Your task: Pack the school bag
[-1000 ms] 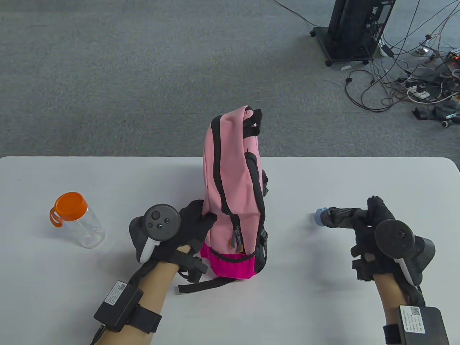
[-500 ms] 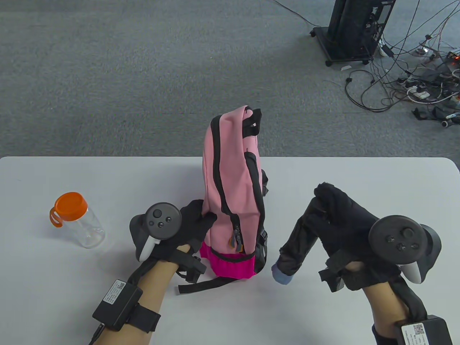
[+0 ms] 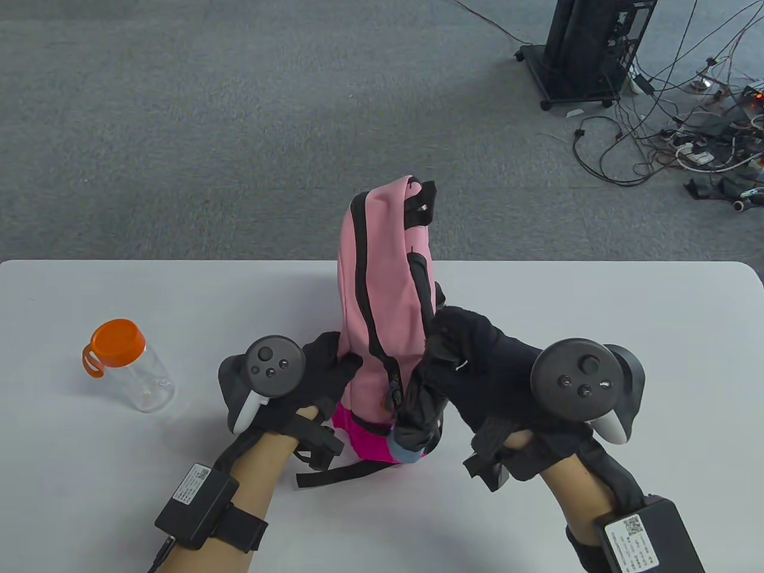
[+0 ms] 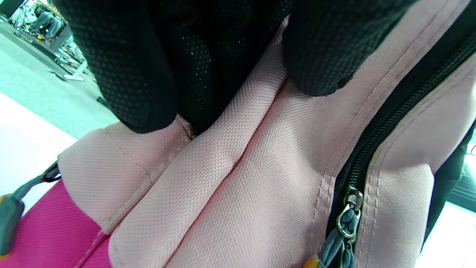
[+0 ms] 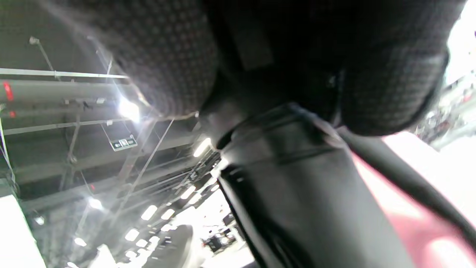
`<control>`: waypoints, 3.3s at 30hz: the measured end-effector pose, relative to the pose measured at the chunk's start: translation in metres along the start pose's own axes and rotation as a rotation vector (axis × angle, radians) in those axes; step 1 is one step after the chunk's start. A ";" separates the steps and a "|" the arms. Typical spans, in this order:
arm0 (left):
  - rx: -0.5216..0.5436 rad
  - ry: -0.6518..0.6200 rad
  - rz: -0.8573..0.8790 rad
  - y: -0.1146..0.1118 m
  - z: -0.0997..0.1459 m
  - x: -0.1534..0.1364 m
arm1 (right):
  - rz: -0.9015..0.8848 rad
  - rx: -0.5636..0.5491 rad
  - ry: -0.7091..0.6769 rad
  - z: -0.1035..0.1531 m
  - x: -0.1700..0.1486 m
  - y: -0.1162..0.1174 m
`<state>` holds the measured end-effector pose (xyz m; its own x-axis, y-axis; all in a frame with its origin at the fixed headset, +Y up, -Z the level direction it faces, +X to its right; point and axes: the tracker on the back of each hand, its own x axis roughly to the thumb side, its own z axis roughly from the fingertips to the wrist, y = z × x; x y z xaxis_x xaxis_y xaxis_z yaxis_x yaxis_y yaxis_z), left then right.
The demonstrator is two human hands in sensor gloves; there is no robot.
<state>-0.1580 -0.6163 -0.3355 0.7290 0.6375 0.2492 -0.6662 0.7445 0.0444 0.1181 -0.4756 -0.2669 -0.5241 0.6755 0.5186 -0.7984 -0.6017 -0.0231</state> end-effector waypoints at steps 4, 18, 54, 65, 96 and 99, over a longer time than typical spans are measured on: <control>-0.007 -0.014 0.002 0.000 0.001 -0.001 | 0.074 -0.108 -0.025 -0.012 0.002 0.011; 0.050 -0.382 -0.198 -0.025 0.063 0.003 | 0.209 -0.112 -0.037 -0.016 -0.004 0.018; -0.347 -0.287 -0.535 -0.088 0.067 0.012 | 0.626 0.066 -0.184 0.015 -0.046 0.088; -0.126 -0.419 -0.764 -0.101 0.056 0.018 | 0.462 0.047 0.278 0.009 -0.130 0.029; -0.047 -0.455 -1.081 -0.056 0.068 -0.053 | -0.357 -0.020 0.391 -0.041 -0.259 0.045; -0.131 -0.350 -0.866 -0.039 0.070 -0.052 | -0.379 -0.151 0.431 -0.036 -0.263 0.036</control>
<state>-0.1807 -0.6928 -0.2822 0.8591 -0.2283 0.4580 0.1240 0.9612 0.2464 0.2161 -0.6594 -0.4351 -0.2424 0.9625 0.1215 -0.9701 -0.2390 -0.0419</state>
